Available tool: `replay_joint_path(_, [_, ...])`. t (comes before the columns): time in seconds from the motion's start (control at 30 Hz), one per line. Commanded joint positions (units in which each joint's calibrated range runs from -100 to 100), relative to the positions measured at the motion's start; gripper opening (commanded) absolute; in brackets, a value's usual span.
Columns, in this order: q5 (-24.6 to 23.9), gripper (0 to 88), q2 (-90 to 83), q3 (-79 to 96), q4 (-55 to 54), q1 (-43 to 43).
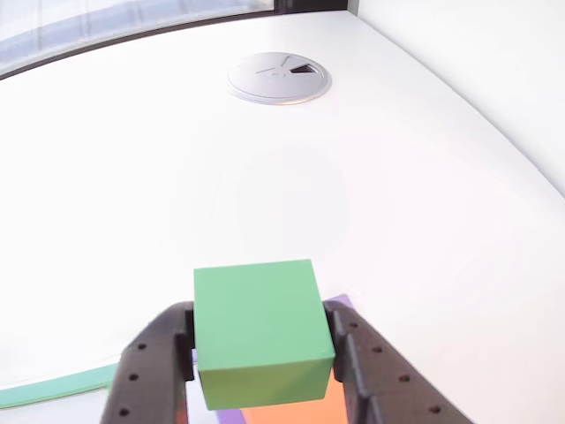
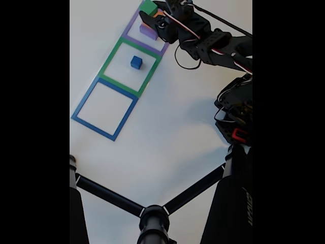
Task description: Tower of hanoi
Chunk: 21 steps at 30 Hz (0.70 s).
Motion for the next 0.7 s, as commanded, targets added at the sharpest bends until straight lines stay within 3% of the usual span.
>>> replay_joint_path(0.0, [0.4,6.8,-14.7,-9.4,26.1,-2.3])
replay_joint_path(0.17, [0.4,6.8,-25.7,-24.9,58.2,-8.0])
replay_joint_path(0.3, [0.4,6.8,-30.3,-37.8,76.7,-14.5])
replay_joint_path(0.47, [0.4,6.8,-32.0,-50.6,89.9,-23.0])
replay_joint_path(0.67, [0.4,6.8,-33.1,-57.1,96.0,-30.8])
